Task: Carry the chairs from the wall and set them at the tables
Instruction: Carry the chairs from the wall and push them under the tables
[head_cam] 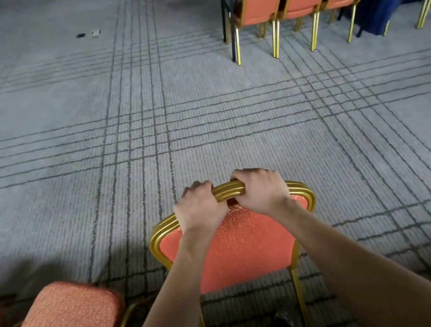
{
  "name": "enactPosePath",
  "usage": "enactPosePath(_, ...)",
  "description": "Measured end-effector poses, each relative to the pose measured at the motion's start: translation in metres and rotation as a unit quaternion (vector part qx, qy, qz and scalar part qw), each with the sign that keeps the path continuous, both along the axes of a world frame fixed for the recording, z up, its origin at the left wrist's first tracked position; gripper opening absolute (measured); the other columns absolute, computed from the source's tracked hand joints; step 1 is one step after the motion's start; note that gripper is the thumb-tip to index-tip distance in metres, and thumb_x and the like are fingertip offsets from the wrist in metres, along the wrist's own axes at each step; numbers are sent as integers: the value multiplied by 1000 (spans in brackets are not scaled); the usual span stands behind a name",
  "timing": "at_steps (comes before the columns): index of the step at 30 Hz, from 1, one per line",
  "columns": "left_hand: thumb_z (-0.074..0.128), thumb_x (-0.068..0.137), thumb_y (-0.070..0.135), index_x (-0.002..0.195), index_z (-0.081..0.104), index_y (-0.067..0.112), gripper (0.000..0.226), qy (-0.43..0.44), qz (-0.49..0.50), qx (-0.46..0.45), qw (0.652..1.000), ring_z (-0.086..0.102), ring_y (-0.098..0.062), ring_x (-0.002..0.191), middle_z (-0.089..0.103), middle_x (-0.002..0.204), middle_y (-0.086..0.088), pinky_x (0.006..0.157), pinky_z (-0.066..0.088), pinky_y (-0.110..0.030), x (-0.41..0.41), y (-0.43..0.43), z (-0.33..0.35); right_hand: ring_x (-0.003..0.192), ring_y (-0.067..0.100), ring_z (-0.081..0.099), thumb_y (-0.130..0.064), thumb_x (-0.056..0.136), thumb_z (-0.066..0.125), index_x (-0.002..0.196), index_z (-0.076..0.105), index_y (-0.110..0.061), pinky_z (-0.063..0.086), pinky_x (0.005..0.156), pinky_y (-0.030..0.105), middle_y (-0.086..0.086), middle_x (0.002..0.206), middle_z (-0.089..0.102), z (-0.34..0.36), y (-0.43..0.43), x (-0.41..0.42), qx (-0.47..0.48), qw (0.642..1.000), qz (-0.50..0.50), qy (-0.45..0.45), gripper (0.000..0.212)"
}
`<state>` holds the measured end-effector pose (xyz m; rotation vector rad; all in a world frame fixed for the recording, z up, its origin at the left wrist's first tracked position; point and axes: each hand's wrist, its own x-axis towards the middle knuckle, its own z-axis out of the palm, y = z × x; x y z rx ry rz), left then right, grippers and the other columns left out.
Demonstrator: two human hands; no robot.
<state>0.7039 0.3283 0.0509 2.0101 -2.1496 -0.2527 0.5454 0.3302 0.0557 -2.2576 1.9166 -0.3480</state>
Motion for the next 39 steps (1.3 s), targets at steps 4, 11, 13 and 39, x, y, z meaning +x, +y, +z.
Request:
enactPosePath(4,52,90,44,87,54,25,18,4,-8,15,1000,67,-28,81,67,85,1,71,49,-36,2,-11,0,84,19,70,-42,90,57,104,67,-29,49,71,33,-9,93,73,-2,-11,-4,-16,1000,6,-17,21)
enactPosePath(11,62,85,43,84,58,23,20,-4,48,-37,998,67,-31,73,67,76,0,65,43,-33,-9,-36,-3,85,21,67,-47,86,60,96,65,-23,54,72,37,-4,91,69,-11,-46,-23,-7,996,52,-74,27)
enactPosePath(13,66,78,38,73,54,21,21,12,73,-51,996,64,-31,63,63,65,0,61,41,-31,-12,-45,-5,78,24,66,-56,88,54,86,63,-19,49,67,35,0,83,69,-14,-58,-21,-32,999,24,-27,38)
enactPosePath(39,60,84,58,99,64,27,35,-8,-15,52,998,68,-19,88,67,88,7,79,51,-31,-23,-313,-9,67,27,66,-78,70,34,70,50,-25,46,62,30,-1,70,69,-18,-308,-33,58,994,-92,12,55)
